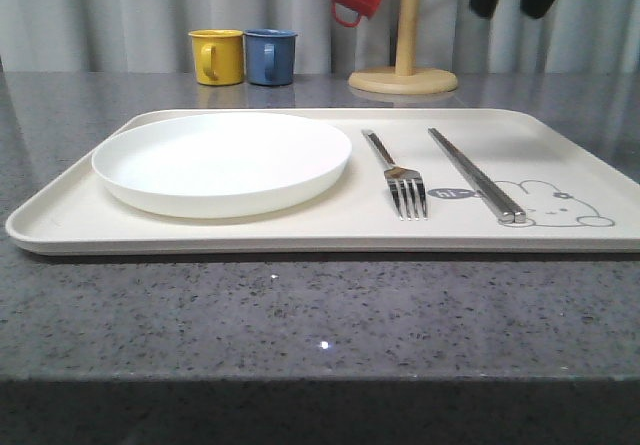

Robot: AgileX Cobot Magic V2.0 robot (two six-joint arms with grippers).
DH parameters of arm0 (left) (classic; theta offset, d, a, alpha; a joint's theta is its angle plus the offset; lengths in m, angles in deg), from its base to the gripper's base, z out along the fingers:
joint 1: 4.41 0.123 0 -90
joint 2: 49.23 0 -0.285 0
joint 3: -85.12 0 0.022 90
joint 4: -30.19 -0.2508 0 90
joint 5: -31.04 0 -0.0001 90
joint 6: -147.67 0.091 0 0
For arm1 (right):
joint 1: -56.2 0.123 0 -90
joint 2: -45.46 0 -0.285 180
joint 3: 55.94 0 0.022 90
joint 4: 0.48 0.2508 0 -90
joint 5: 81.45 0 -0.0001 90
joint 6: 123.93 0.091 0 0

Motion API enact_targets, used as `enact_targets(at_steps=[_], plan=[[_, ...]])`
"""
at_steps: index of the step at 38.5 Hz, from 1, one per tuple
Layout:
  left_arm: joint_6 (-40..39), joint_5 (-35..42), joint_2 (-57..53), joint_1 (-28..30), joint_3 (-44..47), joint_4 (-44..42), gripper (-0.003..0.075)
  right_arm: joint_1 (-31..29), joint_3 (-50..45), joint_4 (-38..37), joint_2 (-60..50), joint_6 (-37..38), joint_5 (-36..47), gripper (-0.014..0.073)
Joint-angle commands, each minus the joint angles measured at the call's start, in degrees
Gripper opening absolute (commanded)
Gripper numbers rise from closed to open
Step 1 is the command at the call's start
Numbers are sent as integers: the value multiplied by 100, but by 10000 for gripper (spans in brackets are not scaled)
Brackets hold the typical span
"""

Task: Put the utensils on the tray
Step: 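Move the right gripper to the steel spoon and grasp it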

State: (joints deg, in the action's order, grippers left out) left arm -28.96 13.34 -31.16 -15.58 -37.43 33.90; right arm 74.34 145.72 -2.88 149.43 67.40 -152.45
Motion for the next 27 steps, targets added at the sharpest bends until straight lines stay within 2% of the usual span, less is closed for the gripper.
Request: enact_targets(at_steps=[1,7,14,19,27], plan=[[-51,493,53,12,-153,13,-18,-501,32,-291,-614,-391,-572,374],[-51,493,53,12,-153,13,-18,-1575,-390,-312,-980,-741,-566,374],[-51,493,53,12,-153,13,-18,-2630,-1011,-241,-920,-1134,-562,374],[-51,493,53,12,-153,13,-18,-2980,-1295,-80,-680,-1289,-458,374],[-51,493,53,12,-153,13,-18,-3029,-1316,-80,-237,-1402,-271,374]])
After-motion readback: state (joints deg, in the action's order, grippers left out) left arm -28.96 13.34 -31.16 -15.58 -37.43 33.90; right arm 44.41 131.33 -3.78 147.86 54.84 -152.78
